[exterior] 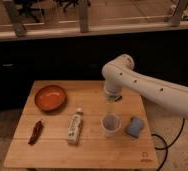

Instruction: Move the arm in a circular motion

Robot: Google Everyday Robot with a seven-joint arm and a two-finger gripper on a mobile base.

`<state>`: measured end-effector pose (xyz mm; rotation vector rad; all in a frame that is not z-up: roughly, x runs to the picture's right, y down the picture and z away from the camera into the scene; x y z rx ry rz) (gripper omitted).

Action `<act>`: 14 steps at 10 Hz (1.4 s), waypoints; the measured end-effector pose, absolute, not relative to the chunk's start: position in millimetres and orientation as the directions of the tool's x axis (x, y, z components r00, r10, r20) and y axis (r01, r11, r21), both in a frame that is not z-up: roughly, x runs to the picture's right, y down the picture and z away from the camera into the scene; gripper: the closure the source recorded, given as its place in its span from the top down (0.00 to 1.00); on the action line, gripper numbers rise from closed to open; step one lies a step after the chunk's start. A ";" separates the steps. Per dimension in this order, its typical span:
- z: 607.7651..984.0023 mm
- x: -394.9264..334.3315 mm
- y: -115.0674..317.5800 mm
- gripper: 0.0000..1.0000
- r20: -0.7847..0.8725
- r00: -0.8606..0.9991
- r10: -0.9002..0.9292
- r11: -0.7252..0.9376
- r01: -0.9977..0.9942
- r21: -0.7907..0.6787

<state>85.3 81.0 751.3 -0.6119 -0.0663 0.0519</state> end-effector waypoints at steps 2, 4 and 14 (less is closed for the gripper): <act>749.4 81.8 85.7 0.80 0.047 0.997 0.063 0.815 -0.024 -0.579; 747.2 74.0 89.9 0.80 0.052 0.997 0.057 0.812 -0.016 -0.583; 746.8 63.5 91.7 0.80 0.054 0.998 0.025 0.801 0.012 -0.599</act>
